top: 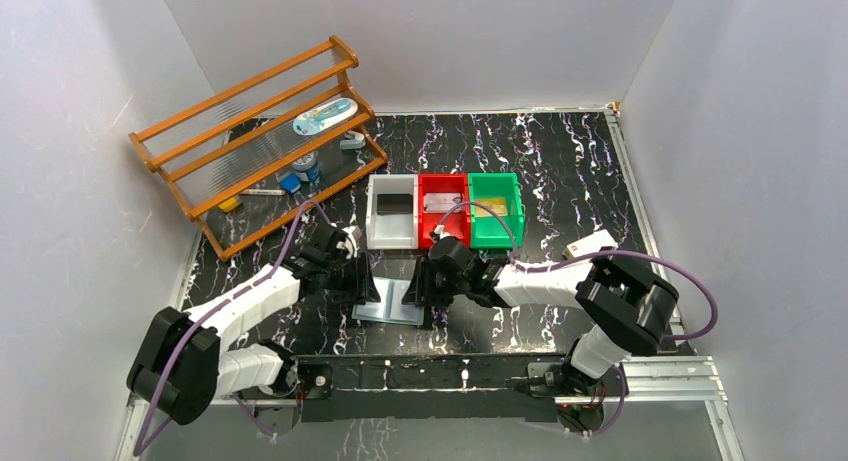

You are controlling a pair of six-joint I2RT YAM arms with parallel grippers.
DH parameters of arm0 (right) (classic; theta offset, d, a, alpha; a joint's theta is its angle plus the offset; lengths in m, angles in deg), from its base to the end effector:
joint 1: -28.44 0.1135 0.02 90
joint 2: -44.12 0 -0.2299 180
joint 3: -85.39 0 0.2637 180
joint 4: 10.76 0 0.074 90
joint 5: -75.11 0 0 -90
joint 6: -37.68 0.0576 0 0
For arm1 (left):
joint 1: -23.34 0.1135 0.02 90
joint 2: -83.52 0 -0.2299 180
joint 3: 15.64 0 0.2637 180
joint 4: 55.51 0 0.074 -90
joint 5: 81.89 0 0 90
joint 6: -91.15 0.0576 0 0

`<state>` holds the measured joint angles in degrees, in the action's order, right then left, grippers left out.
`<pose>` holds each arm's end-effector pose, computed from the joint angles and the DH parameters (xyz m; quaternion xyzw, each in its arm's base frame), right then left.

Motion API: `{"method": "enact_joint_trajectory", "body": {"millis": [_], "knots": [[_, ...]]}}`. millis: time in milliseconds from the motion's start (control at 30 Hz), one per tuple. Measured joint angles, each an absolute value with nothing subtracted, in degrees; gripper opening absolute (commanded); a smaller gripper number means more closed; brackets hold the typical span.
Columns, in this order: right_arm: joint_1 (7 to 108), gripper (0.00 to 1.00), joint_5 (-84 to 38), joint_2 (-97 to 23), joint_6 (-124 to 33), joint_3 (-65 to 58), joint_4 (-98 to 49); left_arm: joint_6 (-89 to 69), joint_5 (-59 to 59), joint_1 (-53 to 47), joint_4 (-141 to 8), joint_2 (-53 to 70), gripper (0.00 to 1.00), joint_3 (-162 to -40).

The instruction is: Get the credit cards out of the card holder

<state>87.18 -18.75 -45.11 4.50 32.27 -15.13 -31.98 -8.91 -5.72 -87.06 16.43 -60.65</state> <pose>0.1679 0.2841 0.1026 -0.0293 0.9072 0.3704 0.1973 0.2116 -0.1369 0.1222 0.0128 0.9406 -0.2798 0.1917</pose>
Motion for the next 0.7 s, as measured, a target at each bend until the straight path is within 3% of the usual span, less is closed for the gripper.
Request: {"method": "enact_joint_trajectory", "body": {"millis": [233, 700], "knots": [[87.2, 0.46, -19.6, -45.1, 6.5, 32.3, -13.6, -33.6, -8.9, -7.4, -85.9, 16.4, 0.39, -59.0], [87.2, 0.47, -19.8, -45.1, 9.3, 32.3, -11.7, -35.0, -0.1, -7.9, -88.0, 21.8, 0.7, -60.0]]}}
